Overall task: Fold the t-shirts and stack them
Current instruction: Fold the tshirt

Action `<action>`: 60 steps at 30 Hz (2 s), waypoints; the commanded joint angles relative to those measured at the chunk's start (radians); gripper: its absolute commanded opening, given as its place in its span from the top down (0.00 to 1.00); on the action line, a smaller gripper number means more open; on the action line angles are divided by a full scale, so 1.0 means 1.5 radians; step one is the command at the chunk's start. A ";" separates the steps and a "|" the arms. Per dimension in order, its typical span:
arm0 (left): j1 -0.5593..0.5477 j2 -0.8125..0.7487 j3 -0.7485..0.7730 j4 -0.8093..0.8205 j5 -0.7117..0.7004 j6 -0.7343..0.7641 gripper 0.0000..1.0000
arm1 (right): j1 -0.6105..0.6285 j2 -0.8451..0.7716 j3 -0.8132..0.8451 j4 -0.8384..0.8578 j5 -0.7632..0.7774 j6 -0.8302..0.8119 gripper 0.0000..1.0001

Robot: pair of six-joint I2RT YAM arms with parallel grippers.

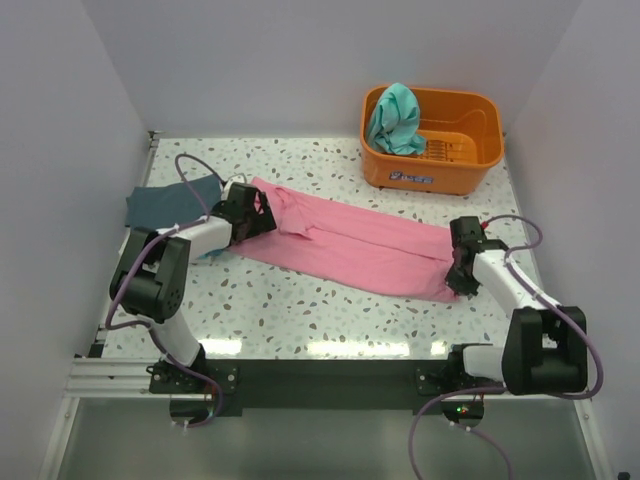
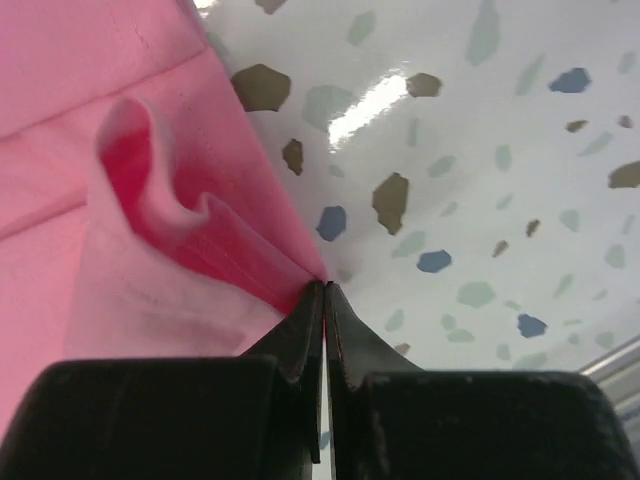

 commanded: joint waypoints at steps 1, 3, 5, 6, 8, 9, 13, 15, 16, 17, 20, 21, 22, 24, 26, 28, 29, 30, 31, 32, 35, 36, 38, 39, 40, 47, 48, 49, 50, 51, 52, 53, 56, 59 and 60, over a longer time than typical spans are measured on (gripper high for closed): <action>0.015 0.037 0.001 -0.035 0.009 0.000 0.00 | -0.002 -0.013 0.050 -0.115 0.091 0.019 1.00; 0.017 0.039 0.004 -0.037 0.008 0.003 0.00 | -0.001 0.018 0.067 -0.155 0.111 0.040 1.00; 0.020 0.040 0.006 -0.038 0.007 0.003 0.00 | -0.001 0.027 0.068 -0.190 0.132 0.061 1.00; 0.021 0.040 0.007 -0.039 0.007 0.002 0.00 | -0.001 0.036 0.075 -0.212 0.139 0.067 1.00; 0.022 0.042 0.007 -0.037 0.009 0.002 0.00 | -0.001 0.053 0.087 -0.249 0.176 0.100 1.00; 0.022 0.043 0.012 -0.040 0.012 0.003 0.00 | -0.001 0.065 0.091 -0.273 0.183 0.107 1.00; 0.022 0.041 0.014 -0.038 0.020 0.004 0.00 | 0.004 0.097 0.100 -0.267 0.165 0.100 0.37; 0.022 0.032 0.011 -0.037 0.029 0.008 0.00 | 0.004 0.071 0.100 -0.259 0.155 0.084 0.20; 0.021 0.029 0.010 -0.035 0.033 0.009 0.00 | 0.005 0.036 0.103 -0.254 0.145 0.072 0.06; 0.022 0.020 0.009 -0.032 0.042 0.009 0.00 | 0.004 0.012 0.106 -0.251 0.133 0.059 0.03; 0.021 -0.002 0.004 -0.025 0.063 0.009 0.00 | 0.005 -0.075 0.132 -0.243 0.090 0.019 0.01; 0.021 -0.007 0.004 -0.027 0.065 0.009 0.00 | 0.004 -0.092 0.150 -0.237 0.067 0.001 0.01; 0.021 -0.015 0.004 -0.029 0.066 0.009 0.00 | 0.004 -0.109 0.160 -0.230 0.051 -0.008 0.01; 0.020 -0.036 0.002 -0.032 0.076 0.009 0.00 | 0.005 -0.138 0.173 -0.189 -0.039 -0.037 0.01; 0.014 -0.062 -0.002 -0.032 0.098 0.008 0.00 | 0.005 -0.148 0.167 -0.145 -0.124 -0.081 0.01; 0.003 -0.077 -0.005 -0.027 0.104 0.007 0.00 | 0.007 -0.150 0.137 -0.055 -0.246 -0.106 0.01; -0.014 -0.089 -0.003 -0.027 0.106 0.005 0.00 | 0.009 -0.146 0.125 -0.025 -0.277 -0.105 0.01; -0.022 -0.093 0.000 -0.028 0.114 0.006 0.00 | 0.013 -0.127 0.108 0.019 -0.307 -0.107 0.01; -0.031 -0.094 0.004 -0.028 0.117 0.007 0.00 | 0.022 -0.113 0.102 0.033 -0.321 -0.105 0.02; -0.043 -0.095 0.007 -0.028 0.127 0.005 0.00 | 0.027 -0.101 0.097 0.040 -0.312 -0.100 0.01; -0.054 -0.076 0.018 -0.014 0.153 0.004 0.00 | 0.030 -0.052 0.097 0.040 -0.243 -0.087 0.01; -0.057 -0.069 0.022 -0.014 0.164 0.004 0.00 | 0.031 -0.041 0.097 0.031 -0.231 -0.083 0.01; -0.065 -0.047 0.032 -0.016 0.160 0.004 0.00 | 0.031 -0.012 0.094 0.025 -0.191 -0.069 0.01; -0.067 -0.038 0.035 -0.016 0.161 0.005 0.00 | 0.031 -0.005 0.085 0.031 -0.181 -0.064 0.01; -0.067 -0.031 0.036 -0.015 0.164 0.005 0.00 | 0.030 0.012 0.080 0.035 -0.174 -0.058 0.01; -0.073 0.015 0.051 0.002 0.170 -0.005 0.00 | 0.030 0.093 0.056 0.060 -0.117 -0.039 0.01; -0.073 0.018 0.054 0.009 0.171 -0.006 0.00 | 0.030 0.097 0.046 0.066 -0.114 -0.036 0.01; -0.073 0.022 0.058 0.010 0.173 -0.008 0.00 | 0.030 0.101 0.044 0.068 -0.103 -0.034 0.01; -0.074 0.030 0.068 0.010 0.181 -0.009 0.00 | 0.030 0.106 0.038 0.070 -0.097 -0.034 0.01; -0.076 0.033 0.071 0.015 0.184 -0.009 0.00 | 0.030 0.114 0.035 0.074 -0.095 -0.034 0.01; -0.078 0.036 0.074 0.018 0.187 -0.011 0.01 | 0.030 0.117 0.033 0.077 -0.099 -0.035 0.01; -0.083 0.045 0.083 0.021 0.194 -0.013 0.02 | 0.030 0.120 0.028 0.080 -0.103 -0.036 0.01; -0.090 0.057 0.099 0.023 0.217 -0.014 0.12 | 0.030 0.130 0.023 0.090 -0.114 -0.036 0.01; -0.101 0.060 0.118 0.012 0.201 -0.013 0.16 | 0.030 0.139 0.022 0.098 -0.117 -0.039 0.01; -0.102 0.059 0.124 -0.011 0.191 -0.012 0.16 | 0.030 0.138 0.023 0.099 -0.116 -0.041 0.01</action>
